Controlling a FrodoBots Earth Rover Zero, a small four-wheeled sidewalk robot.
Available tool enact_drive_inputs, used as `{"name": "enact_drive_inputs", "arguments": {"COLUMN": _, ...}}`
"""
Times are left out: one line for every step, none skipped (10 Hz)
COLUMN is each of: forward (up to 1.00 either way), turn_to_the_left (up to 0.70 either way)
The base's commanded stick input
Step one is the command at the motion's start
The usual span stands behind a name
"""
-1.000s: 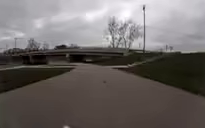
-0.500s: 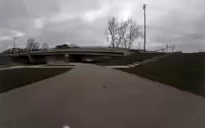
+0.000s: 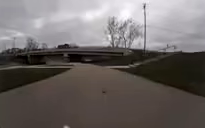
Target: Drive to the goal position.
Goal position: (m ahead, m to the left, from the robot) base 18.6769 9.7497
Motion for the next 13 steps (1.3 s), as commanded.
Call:
{"name": "enact_drive_inputs", "arguments": {"forward": 1.00, "turn_to_the_left": 0.00}}
{"name": "enact_drive_inputs", "arguments": {"forward": 1.00, "turn_to_the_left": 0.00}}
{"name": "enact_drive_inputs", "arguments": {"forward": 1.00, "turn_to_the_left": 0.00}}
{"name": "enact_drive_inputs", "arguments": {"forward": 1.00, "turn_to_the_left": 0.00}}
{"name": "enact_drive_inputs", "arguments": {"forward": 1.00, "turn_to_the_left": 0.00}}
{"name": "enact_drive_inputs", "arguments": {"forward": 1.00, "turn_to_the_left": 0.00}}
{"name": "enact_drive_inputs", "arguments": {"forward": 1.00, "turn_to_the_left": 0.00}}
{"name": "enact_drive_inputs", "arguments": {"forward": 1.00, "turn_to_the_left": 0.04}}
{"name": "enact_drive_inputs", "arguments": {"forward": 1.00, "turn_to_the_left": 0.21}}
{"name": "enact_drive_inputs", "arguments": {"forward": 1.00, "turn_to_the_left": 0.40}}
{"name": "enact_drive_inputs", "arguments": {"forward": 1.00, "turn_to_the_left": 0.40}}
{"name": "enact_drive_inputs", "arguments": {"forward": 1.00, "turn_to_the_left": 0.40}}
{"name": "enact_drive_inputs", "arguments": {"forward": 1.00, "turn_to_the_left": 0.35}}
